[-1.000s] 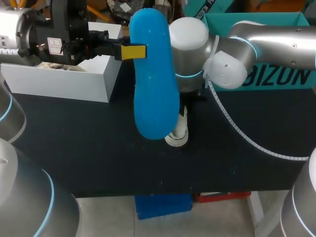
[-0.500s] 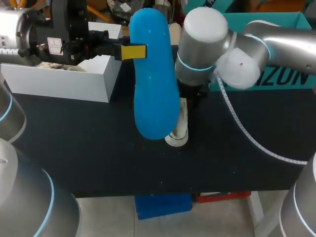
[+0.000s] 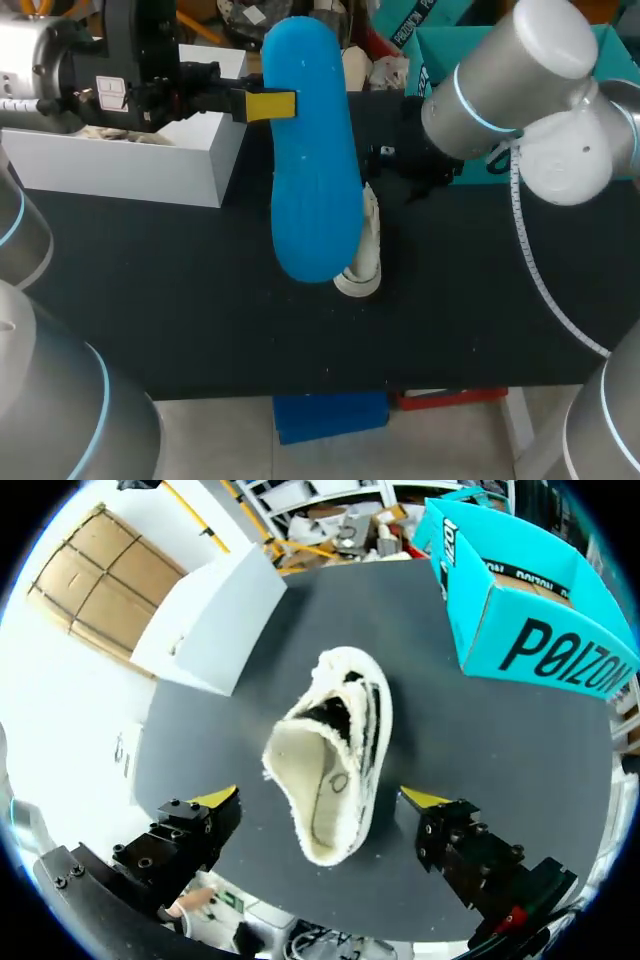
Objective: Take the shoe out of the shoebox, open the shoe tongue, remove and reinsert the insole, then place the shoe into the shoebox
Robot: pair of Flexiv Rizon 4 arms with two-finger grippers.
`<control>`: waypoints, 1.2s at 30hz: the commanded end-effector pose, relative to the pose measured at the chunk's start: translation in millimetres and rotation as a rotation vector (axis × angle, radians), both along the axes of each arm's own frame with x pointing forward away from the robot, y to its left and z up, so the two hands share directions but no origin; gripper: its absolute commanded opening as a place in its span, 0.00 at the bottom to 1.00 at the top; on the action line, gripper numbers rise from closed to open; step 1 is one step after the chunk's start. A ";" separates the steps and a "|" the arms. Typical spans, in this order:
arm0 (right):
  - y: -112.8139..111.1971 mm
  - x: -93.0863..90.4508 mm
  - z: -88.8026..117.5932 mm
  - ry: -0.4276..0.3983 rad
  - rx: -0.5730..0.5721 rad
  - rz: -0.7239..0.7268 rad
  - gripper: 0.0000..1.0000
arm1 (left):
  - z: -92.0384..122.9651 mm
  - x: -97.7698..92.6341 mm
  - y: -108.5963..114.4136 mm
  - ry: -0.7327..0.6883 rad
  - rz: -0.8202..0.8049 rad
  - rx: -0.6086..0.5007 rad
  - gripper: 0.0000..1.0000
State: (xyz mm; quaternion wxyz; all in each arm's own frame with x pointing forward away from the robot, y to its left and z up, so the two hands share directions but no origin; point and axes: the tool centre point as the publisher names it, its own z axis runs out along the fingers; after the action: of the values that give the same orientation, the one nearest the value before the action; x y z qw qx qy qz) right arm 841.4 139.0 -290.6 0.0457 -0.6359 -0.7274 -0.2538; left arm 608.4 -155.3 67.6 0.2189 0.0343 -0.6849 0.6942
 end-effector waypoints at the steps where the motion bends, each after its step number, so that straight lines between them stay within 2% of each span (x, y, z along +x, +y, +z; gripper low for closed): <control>1: -9.6 -5.8 -2.1 0.004 0.204 0.062 1.00 | 0.2 -0.4 -0.2 0.000 0.001 0.003 0.00; 5: -9.6 -5.8 -2.1 0.004 0.204 0.062 1.00 | 0.2 -0.4 -0.2 0.000 0.001 0.003 0.00; 8: -15.4 -17.1 7.7 -0.012 0.320 0.046 1.00 | 0.2 -0.4 -0.2 0.000 0.001 0.003 0.00; 11: -19.9 -19.0 18.2 -0.025 0.424 0.053 1.00 | 0.2 -0.4 -0.2 0.000 0.001 0.003 0.00; 17: -23.4 -16.9 34.2 -0.018 0.520 0.063 1.00 | 0.2 -0.4 -0.2 0.000 0.001 0.003 0.00; 23: -22.0 -12.6 41.0 -0.013 0.695 0.114 1.00 | 0.2 -0.4 -0.2 0.000 0.001 0.003 0.00; 27: -20.2 -9.9 42.1 0.030 0.785 0.128 1.00 | 0.2 -0.4 -0.2 0.000 0.001 0.003 0.00; 31: -18.3 -8.7 44.3 0.083 0.828 0.128 1.00 | 0.2 -0.4 -0.2 0.000 0.001 0.003 0.00; 36: -18.9 -8.8 47.2 0.097 0.840 0.114 1.00 | 0.2 -0.4 -0.2 0.000 0.001 0.003 0.00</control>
State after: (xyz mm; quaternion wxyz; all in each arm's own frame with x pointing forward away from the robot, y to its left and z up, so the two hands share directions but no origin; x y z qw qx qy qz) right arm 830.8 120.7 -241.0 0.3204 -0.5554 -0.6066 -0.4701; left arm 608.4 -155.3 67.6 0.2189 0.0343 -0.6849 0.6941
